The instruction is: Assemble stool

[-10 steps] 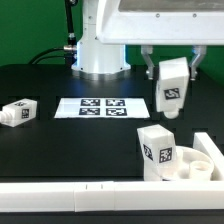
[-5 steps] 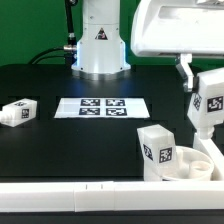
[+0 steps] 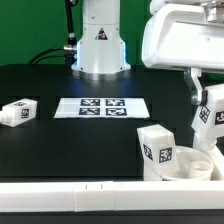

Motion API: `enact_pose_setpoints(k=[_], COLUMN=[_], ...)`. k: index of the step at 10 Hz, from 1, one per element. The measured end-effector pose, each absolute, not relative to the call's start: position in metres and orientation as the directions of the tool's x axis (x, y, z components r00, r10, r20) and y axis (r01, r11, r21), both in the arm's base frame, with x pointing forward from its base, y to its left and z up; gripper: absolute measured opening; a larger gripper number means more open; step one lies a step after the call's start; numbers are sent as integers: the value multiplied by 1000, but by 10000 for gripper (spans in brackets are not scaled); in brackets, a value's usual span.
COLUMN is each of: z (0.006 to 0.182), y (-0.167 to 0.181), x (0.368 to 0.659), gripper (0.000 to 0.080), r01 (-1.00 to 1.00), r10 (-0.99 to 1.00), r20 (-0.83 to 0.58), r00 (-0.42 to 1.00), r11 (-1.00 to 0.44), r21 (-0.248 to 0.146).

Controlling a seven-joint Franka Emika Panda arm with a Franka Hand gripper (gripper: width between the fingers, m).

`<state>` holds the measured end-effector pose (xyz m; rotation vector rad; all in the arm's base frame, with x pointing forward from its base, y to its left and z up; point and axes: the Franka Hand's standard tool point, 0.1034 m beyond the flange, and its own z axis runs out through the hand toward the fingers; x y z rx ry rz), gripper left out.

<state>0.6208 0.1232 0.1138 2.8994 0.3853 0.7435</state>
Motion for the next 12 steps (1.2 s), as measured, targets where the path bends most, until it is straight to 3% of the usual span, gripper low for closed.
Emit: enact_pose_setpoints(k=[3,5,12], z=[111,95,93], y=[123,124,126], x=[620,617,622], gripper=[324,324,324], r01=[220,234,249], r10=[282,300,321], r20=[450,443,467], r00=[847,845,824], r11=[-958,-952,-945], r21=[186,199,211])
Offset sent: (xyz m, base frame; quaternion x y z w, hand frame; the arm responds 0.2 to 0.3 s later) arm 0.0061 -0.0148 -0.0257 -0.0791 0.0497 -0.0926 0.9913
